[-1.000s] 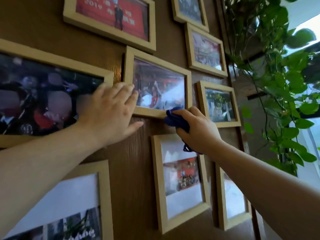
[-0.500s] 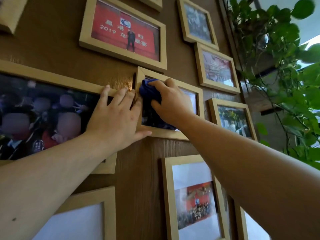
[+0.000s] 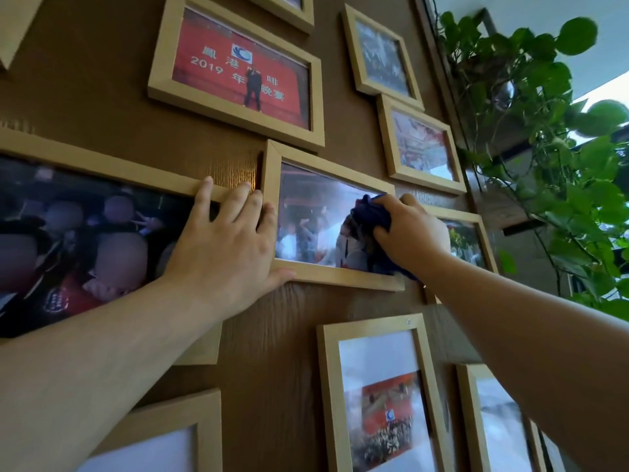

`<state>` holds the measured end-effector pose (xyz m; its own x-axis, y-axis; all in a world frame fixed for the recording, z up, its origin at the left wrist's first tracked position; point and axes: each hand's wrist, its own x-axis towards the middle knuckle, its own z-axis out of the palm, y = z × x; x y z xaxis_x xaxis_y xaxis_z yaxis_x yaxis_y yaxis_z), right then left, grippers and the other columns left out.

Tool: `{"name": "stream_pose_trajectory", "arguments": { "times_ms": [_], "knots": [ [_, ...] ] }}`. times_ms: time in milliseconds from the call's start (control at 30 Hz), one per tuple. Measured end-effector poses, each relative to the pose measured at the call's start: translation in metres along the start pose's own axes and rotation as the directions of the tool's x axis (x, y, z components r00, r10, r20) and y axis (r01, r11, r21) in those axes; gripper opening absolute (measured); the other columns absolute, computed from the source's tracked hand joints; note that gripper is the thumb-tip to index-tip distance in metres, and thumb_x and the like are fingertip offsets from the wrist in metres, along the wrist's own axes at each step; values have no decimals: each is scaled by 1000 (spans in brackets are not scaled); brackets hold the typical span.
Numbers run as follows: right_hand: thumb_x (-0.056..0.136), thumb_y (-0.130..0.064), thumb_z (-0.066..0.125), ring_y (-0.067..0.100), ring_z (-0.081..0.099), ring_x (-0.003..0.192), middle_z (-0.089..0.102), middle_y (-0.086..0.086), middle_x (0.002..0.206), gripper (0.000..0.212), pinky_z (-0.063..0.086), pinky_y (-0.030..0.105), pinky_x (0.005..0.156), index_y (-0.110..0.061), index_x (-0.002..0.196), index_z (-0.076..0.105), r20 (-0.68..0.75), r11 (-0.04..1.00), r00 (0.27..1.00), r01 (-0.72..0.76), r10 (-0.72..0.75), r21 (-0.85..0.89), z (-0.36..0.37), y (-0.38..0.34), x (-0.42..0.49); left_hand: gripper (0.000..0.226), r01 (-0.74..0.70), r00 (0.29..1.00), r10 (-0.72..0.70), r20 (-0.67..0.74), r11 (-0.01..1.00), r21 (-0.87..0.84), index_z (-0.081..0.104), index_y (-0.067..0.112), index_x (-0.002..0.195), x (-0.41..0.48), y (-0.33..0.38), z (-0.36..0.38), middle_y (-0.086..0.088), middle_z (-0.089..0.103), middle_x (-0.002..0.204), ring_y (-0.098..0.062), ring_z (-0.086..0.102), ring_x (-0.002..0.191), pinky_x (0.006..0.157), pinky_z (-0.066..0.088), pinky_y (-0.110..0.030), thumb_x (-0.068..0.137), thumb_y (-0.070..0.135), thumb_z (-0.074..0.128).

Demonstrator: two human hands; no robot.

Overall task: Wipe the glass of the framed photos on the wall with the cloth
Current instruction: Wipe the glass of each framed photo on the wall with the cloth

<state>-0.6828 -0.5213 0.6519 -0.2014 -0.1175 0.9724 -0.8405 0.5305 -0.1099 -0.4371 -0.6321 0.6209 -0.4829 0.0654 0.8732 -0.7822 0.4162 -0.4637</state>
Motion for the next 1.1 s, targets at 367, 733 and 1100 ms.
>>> {"name": "stream_pose_trajectory", "arguments": {
  "times_ms": [367, 733, 1100],
  "knots": [
    [86, -35, 57, 10, 44, 81, 41, -8, 104, 47, 33, 22, 60, -31, 131, 44, 52, 861, 865, 488, -499, 142, -23, -69, -16, 93, -8, 1000, 8, -1, 1000, -12, 28, 9, 146, 1, 1, -3, -17, 32, 153, -31, 17, 146, 115, 12, -62, 80, 73, 20],
    [82, -38, 58, 16, 52, 83, 53, -2, 106, 39, 48, 33, 68, -36, 120, 50, 202, 993, 973, 108, -114, 42, -16, 3, -33, 106, 7, 1000, -6, 14, 1000, -26, 36, 6, 142, 2, 1, -4, -18, 38, 149, -31, 22, 144, 114, 14, -62, 68, 74, 0],
    [85, -36, 58, 9, 57, 78, 60, -6, 90, 16, 49, 26, 71, -34, 101, 56, 318, 831, 857, 200, -406, 520, -39, -93, -31, 106, -20, 1000, 20, 5, 999, 39, 32, 4, 142, 1, 2, 5, -22, 36, 148, -35, 24, 142, 113, 18, -62, 70, 81, 35]
  ]
}}
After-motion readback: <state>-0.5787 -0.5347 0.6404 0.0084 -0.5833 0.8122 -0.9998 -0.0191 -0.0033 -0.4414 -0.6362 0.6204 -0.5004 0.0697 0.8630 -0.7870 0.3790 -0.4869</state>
